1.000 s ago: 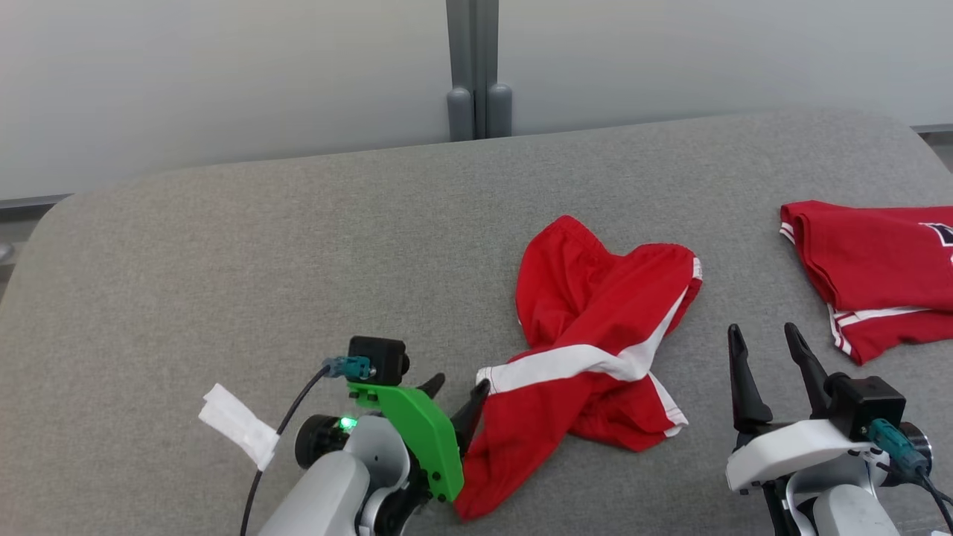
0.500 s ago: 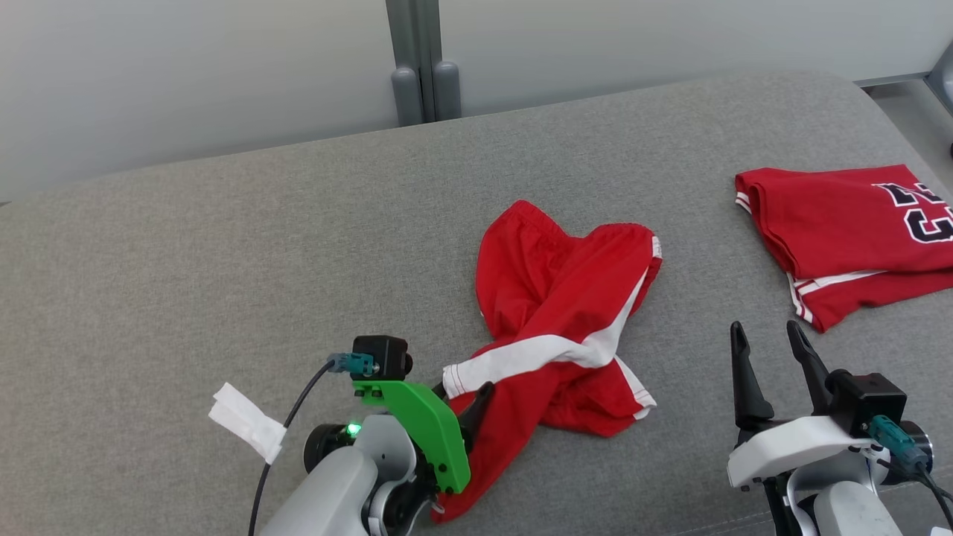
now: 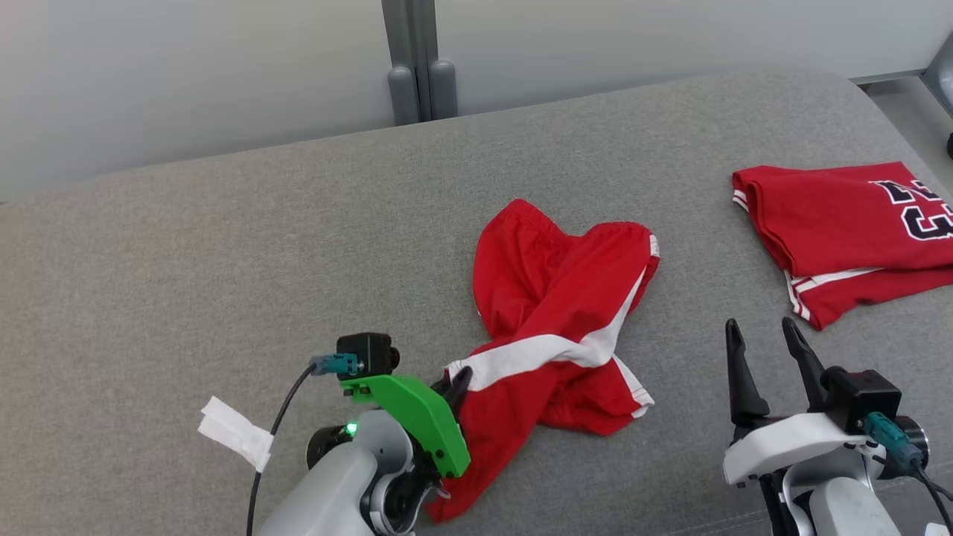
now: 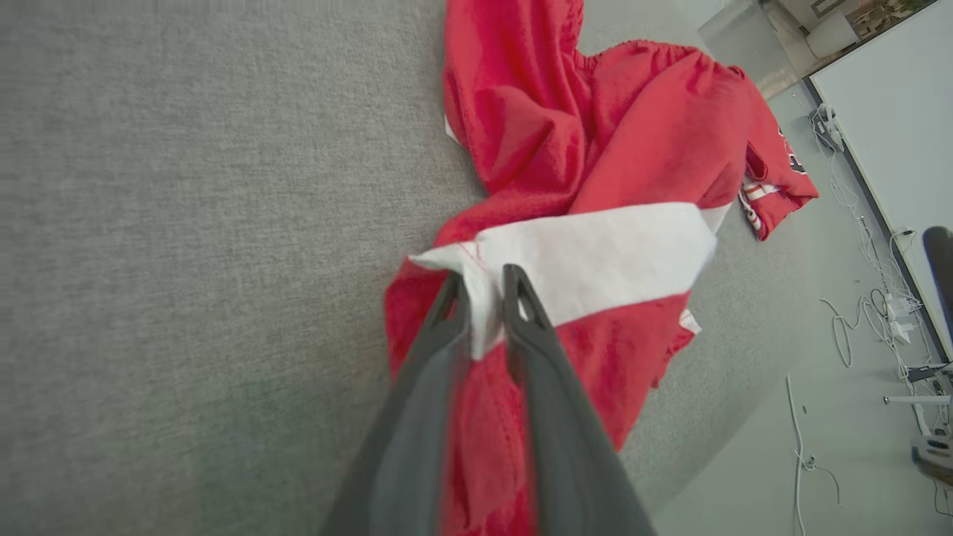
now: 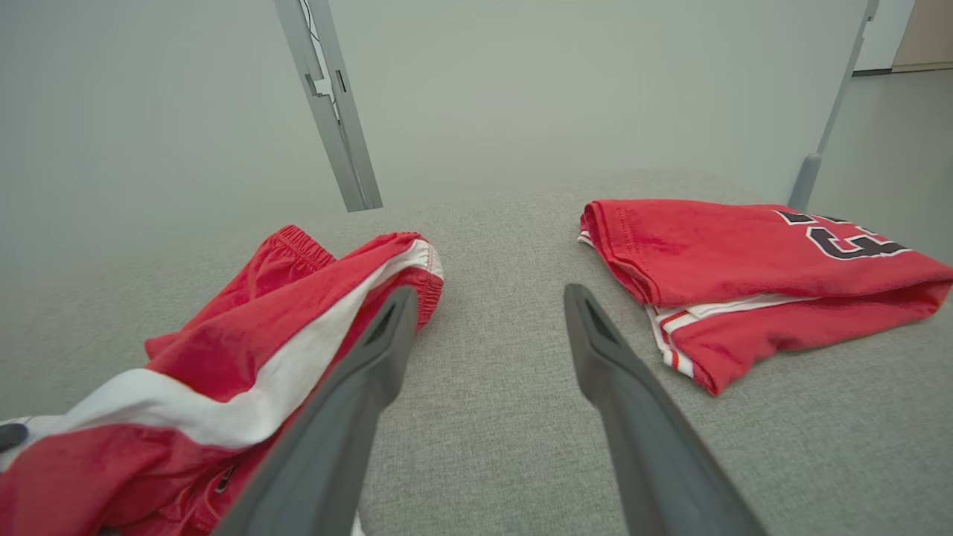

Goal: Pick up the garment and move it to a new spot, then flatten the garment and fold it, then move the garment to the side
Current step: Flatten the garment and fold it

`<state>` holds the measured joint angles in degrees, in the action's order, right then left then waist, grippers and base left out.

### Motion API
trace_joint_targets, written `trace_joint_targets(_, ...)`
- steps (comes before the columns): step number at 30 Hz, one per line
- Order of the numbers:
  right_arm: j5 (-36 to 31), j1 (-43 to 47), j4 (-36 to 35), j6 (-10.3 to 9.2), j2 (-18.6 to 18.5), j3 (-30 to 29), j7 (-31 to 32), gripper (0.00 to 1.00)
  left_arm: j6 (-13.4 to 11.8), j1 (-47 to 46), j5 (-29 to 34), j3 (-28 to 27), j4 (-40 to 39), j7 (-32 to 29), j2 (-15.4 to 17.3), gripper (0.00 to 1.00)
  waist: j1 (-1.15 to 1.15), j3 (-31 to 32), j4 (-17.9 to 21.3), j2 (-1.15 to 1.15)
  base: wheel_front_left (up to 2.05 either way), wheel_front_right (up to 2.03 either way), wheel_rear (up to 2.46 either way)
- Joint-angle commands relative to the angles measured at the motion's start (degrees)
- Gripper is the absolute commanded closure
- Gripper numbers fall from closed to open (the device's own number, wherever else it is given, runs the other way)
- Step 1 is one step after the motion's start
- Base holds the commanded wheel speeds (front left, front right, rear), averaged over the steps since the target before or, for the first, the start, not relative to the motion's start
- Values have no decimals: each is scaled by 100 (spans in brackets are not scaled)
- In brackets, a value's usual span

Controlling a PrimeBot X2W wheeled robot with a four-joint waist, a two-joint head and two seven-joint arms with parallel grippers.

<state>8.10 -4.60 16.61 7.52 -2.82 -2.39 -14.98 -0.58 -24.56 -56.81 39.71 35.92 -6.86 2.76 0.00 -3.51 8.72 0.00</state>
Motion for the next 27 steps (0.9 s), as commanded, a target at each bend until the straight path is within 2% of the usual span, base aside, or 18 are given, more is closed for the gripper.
trace_joint_targets(1, -37, -143, -19, -7, -15, 22, -23, 0, -40, -175, -73, 35, 45, 126, 24, 100, 0, -88, 9, 0, 0, 0, 0)
trace_joint_targets(7, -435, -721, 196, -7, -17, -100, 57, 0, -96, -402, -161, 274, 113, 588, 26, 100, 0, -386, -111, 0, 0, 0, 0)
trace_joint_targets(13, -992, -1691, 926, -7, -142, -454, 397, 0, -141, -534, -127, 389, 43, 994, 27, 100, 0, -716, -442, 0, 0, 0, 0)
trace_joint_targets(17, -998, -2248, 1619, -7, -336, -315, 593, 0, -141, -594, -73, 447, -11, 1116, 28, 100, 0, -901, -652, 0, 0, 0, 0)
trace_joint_targets(23, -781, -2771, 2560, -9, -610, 329, 844, 0, -162, -628, -31, 446, -63, 1219, 68, 100, 0, -1037, -812, 0, 0, 0, 0)
trace_joint_targets(27, -565, -2950, 2909, -8, -712, 718, 923, 0, -163, -639, -15, 462, -99, 1227, 89, 100, 0, -1036, -841, 0, 0, 0, 0)
